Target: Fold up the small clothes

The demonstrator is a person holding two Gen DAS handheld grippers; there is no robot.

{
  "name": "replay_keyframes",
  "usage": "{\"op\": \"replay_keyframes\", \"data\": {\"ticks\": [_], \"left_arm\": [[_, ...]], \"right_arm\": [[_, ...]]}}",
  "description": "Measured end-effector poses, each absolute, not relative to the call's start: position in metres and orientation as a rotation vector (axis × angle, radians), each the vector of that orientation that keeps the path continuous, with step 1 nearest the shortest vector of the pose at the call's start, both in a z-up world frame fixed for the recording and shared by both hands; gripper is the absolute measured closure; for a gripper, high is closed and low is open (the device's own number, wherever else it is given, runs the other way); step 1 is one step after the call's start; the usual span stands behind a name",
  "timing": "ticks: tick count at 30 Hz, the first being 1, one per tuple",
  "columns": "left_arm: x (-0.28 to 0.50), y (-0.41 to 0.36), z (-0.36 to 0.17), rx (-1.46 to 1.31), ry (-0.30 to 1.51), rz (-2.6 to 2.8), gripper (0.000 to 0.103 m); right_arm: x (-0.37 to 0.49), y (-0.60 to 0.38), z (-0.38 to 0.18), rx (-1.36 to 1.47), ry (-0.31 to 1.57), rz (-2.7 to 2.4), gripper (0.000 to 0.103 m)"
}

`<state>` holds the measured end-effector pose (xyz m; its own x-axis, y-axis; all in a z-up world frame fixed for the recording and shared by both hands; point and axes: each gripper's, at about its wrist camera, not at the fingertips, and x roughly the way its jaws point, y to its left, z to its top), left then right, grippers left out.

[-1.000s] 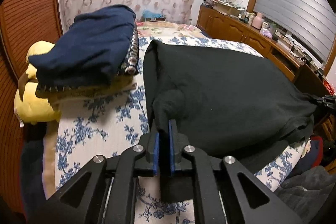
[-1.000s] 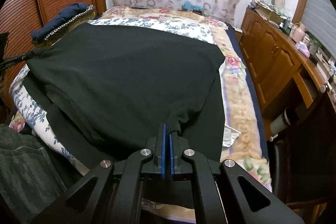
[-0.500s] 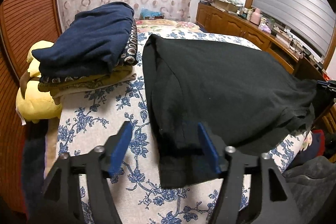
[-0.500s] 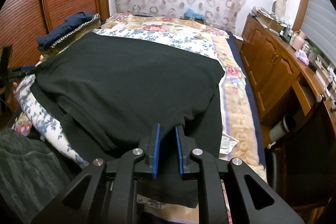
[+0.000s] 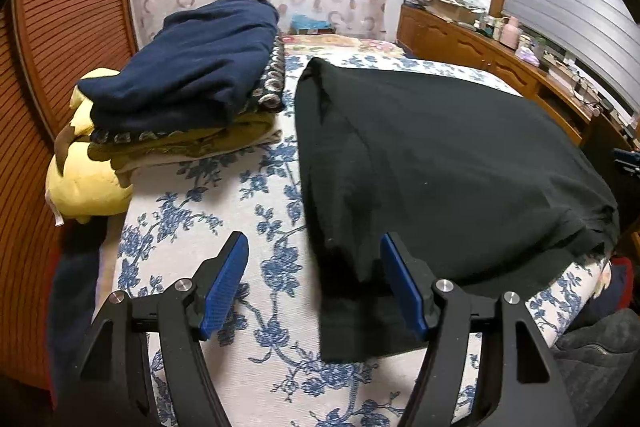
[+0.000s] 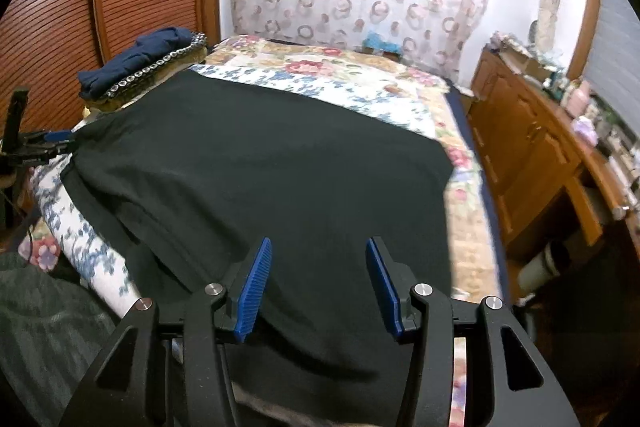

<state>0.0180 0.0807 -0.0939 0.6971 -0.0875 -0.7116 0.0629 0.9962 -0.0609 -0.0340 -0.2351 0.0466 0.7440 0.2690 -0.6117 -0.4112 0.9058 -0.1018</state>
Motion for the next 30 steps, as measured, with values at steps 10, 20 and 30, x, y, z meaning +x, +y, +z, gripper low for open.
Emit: {"op": "replay_keyframes", "data": {"ticks": [10,20,30], "left_arm": [[0.012,0.087,-0.097,-0.044,0.804,-0.062,0.034],[0.009,0.085,-0.098,-0.078,0.804,-0.083,0.034],[0.014,0.072,-0.101,-0.073,0.818,-0.122,0.034]], "right_arm": [[0.009,-0.176,0.009,-0.227,0.644,0.476,0.052],[0.031,-0.164,-0.017,-0.251,0.683,0.468,0.051],[0.028,-0.153,-0.022,-0.224,0.662,0.422,0.030]]}}
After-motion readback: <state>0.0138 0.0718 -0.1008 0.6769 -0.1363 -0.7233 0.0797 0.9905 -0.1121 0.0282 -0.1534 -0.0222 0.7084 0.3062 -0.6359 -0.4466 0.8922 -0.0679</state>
